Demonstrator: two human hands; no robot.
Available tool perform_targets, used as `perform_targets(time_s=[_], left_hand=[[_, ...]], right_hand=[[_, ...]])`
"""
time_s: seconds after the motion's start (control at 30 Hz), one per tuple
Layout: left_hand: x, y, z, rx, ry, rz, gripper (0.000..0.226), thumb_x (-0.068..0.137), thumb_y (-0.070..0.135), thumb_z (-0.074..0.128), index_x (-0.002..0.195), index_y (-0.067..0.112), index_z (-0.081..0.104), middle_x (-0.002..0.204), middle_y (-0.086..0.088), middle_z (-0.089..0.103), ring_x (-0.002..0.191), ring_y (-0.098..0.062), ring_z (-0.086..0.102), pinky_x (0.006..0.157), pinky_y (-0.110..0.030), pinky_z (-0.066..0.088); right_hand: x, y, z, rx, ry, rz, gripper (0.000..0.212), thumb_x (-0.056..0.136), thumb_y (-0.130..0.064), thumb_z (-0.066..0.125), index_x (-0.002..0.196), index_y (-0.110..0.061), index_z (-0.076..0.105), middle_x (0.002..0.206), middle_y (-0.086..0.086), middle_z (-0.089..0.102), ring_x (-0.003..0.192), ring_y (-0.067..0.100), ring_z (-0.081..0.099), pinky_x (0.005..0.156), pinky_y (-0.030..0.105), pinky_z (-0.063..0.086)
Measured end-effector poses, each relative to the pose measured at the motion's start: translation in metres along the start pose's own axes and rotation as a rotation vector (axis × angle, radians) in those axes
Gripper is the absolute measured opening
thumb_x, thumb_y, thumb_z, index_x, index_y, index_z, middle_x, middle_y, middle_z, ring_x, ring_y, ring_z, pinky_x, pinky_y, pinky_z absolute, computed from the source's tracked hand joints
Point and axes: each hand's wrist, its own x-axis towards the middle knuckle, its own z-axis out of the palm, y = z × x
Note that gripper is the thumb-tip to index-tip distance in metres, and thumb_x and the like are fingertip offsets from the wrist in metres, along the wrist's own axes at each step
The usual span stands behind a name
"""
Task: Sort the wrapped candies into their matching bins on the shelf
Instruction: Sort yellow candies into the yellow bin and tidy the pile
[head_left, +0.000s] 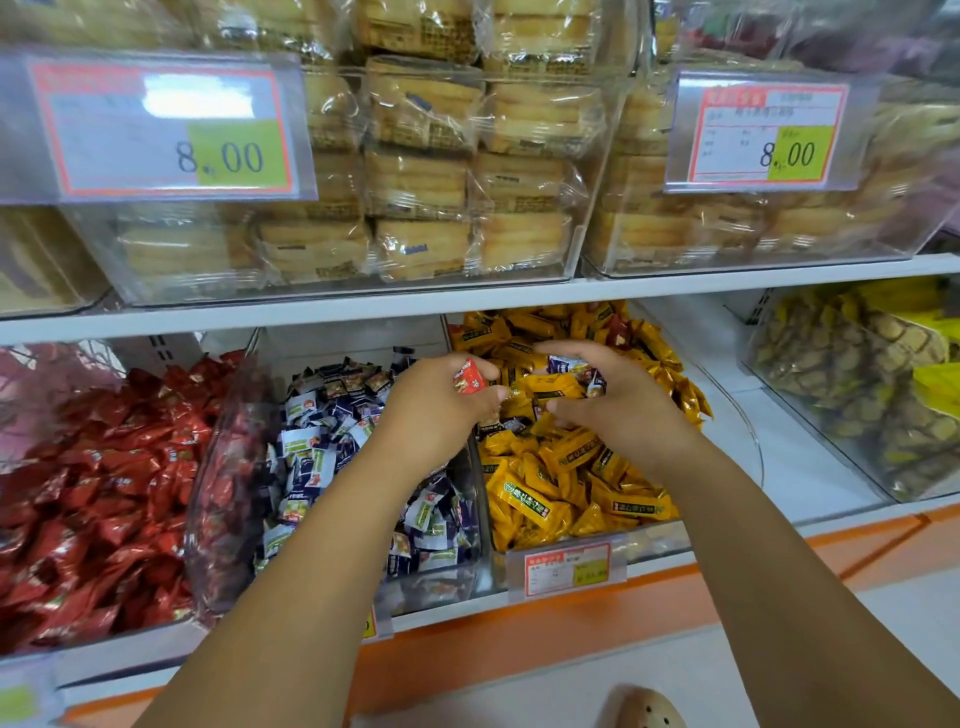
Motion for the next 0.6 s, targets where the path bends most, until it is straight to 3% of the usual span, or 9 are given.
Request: perform_targets(time_s=[0.13, 0.23, 0.37, 0.5, 0.6], left_hand=[[-0.002, -0.001, -0.005, -0.1, -0.017, -0.041, 0.017, 0.091, 0.025, 0.063, 0.107, 0.023, 0.067, 0.09, 0.01, 0.064, 0.069, -0.001, 0.054, 0.05, -0.006, 0.037], [-0.003, -0.001, -0.009, -0.151, -0.029, -0.064, 0.018, 0.095, 0.023, 0.057, 0.111, 0.025, 0.064, 0.084, 0.01, 0.061, 0.067, -0.007, 0.052, 0.047, -0.008, 0.037], [-0.005, 0.0, -0.011, -0.138, -0.024, -0.062, 0.019, 0.096, 0.023, 0.055, 0.112, 0.027, 0.064, 0.081, 0.012, 0.059, 0.066, -0.006, 0.052, 0.046, -0.008, 0.037], [-0.007, -0.002, -0.016, -0.133, -0.002, -0.072, 0.017, 0.096, 0.025, 0.054, 0.11, 0.03, 0.064, 0.089, 0.006, 0.063, 0.069, -0.011, 0.054, 0.048, -0.008, 0.038], [-0.012, -0.005, -0.023, -0.149, -0.003, -0.078, 0.018, 0.097, 0.023, 0.053, 0.109, 0.031, 0.064, 0.08, 0.007, 0.059, 0.068, -0.013, 0.051, 0.052, -0.015, 0.041]], right_hand=[[0.003, 0.001, -0.001, 0.081, 0.001, 0.01, 0.047, 0.086, -0.008, 0.068, 0.12, -0.041, 0.06, 0.131, -0.014, 0.046, 0.077, 0.011, 0.071, 0.067, 0.012, 0.052], [0.006, 0.002, 0.005, 0.025, 0.008, 0.003, 0.043, 0.086, -0.014, 0.07, 0.12, -0.038, 0.059, 0.127, -0.013, 0.047, 0.081, 0.012, 0.068, 0.07, 0.016, 0.053], [0.009, 0.002, 0.012, -0.092, 0.049, -0.015, 0.031, 0.085, -0.027, 0.07, 0.113, -0.032, 0.057, 0.112, -0.007, 0.044, 0.102, 0.012, 0.052, 0.08, 0.024, 0.047], [0.011, 0.001, 0.012, -0.096, 0.055, -0.019, 0.021, 0.09, -0.033, 0.062, 0.11, -0.031, 0.057, 0.105, -0.005, 0.045, 0.083, 0.011, 0.057, 0.066, 0.014, 0.047], [0.013, 0.0, 0.011, -0.078, 0.054, -0.042, 0.012, 0.094, -0.027, 0.057, 0.106, -0.031, 0.055, 0.085, -0.007, 0.044, 0.081, 0.01, 0.056, 0.074, 0.018, 0.042]])
